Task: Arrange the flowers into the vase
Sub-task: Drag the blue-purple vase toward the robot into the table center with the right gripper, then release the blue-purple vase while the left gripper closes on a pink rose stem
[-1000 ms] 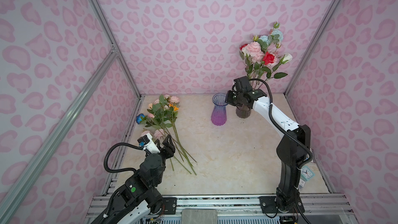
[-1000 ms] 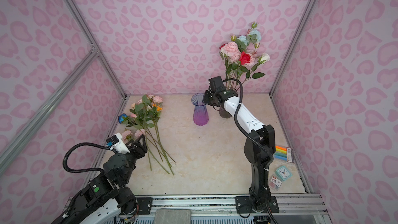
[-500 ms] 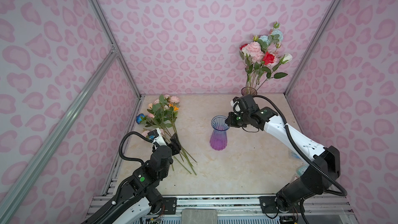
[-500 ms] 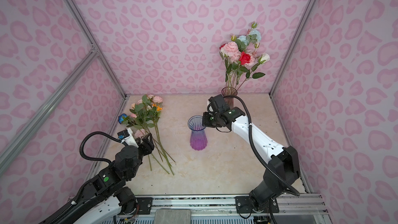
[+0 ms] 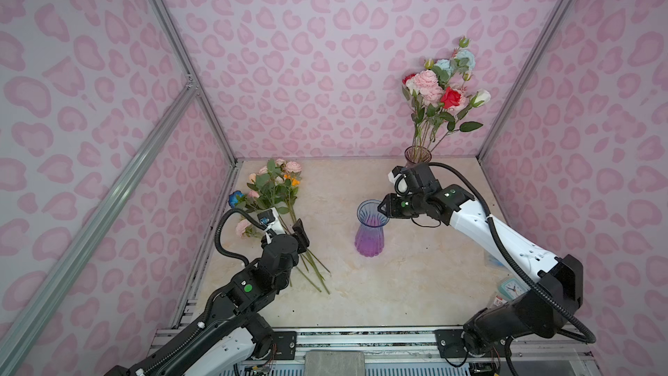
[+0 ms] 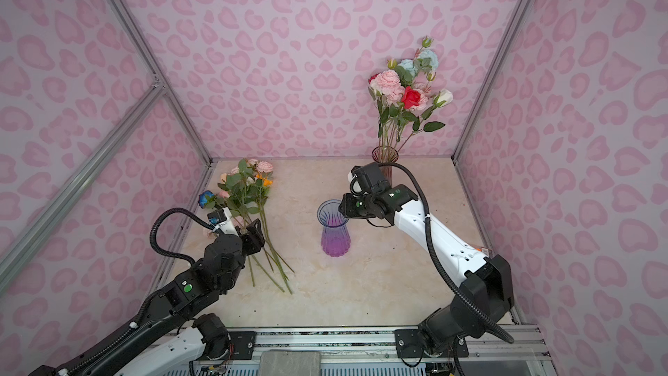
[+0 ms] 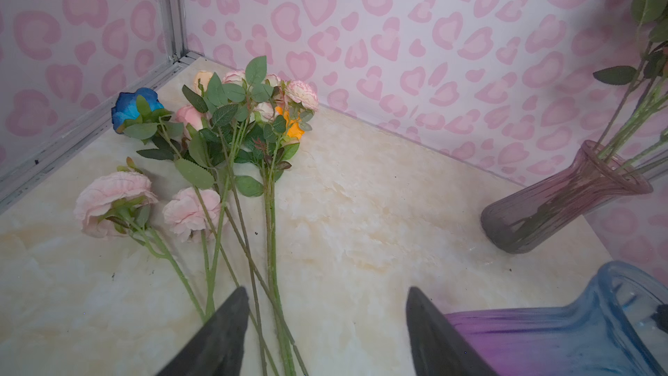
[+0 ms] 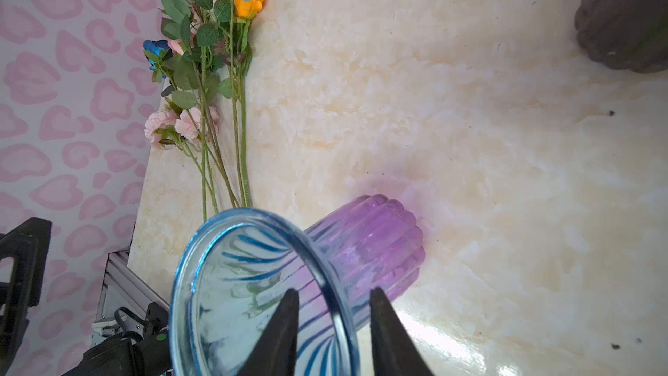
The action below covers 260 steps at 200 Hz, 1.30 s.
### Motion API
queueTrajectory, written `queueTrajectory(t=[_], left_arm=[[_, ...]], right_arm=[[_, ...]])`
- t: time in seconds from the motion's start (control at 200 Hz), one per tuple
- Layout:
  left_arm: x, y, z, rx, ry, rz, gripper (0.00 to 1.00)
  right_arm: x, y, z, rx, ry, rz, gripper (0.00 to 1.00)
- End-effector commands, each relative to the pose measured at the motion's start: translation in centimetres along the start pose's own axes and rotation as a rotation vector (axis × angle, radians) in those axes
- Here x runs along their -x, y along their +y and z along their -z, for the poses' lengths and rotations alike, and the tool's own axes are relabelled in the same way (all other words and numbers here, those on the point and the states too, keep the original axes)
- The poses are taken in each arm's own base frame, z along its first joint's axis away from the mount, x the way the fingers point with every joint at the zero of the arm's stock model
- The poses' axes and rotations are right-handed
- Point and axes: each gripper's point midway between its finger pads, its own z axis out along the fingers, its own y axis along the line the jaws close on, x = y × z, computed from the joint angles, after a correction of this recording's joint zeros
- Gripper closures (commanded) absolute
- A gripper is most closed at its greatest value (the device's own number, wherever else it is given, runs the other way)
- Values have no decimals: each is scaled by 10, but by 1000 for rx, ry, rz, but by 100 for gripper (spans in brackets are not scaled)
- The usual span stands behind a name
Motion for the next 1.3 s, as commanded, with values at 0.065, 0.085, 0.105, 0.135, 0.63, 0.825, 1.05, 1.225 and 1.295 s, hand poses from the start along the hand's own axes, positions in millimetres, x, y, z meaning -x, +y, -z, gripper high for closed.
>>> queueTrajectory(t=[0.065,0.085,0.105,0.135,0.63,0.825,1.05,1.225,1.295], left_arm=[[0,17,-18,83,39,18,30],[-2,20,-22,95,57,28,30],[-5,22,-27,97,75,39,30],[-8,27,-33,108,101,56,31],[-82,85,-120,383,441,144,60],[-108,110,-109,480,530,48,65],[-140,121,-108,495,617,-3,73],[-136,121,-108,499,609,-31,89],[-128,116,-105,484,590,-44,94]], right_arm=[[18,-12,32,-89,-129,65,62],[20,-12,38,-94,-146,71,62],[23,-12,44,-102,-166,77,62],[26,-12,53,-108,-195,83,62],[10,-16,95,-47,-396,119,77],[4,-21,85,-51,-379,131,77],[8,-21,80,-45,-381,136,78],[8,-21,77,-41,-373,129,79],[8,-21,79,-42,-378,126,79]])
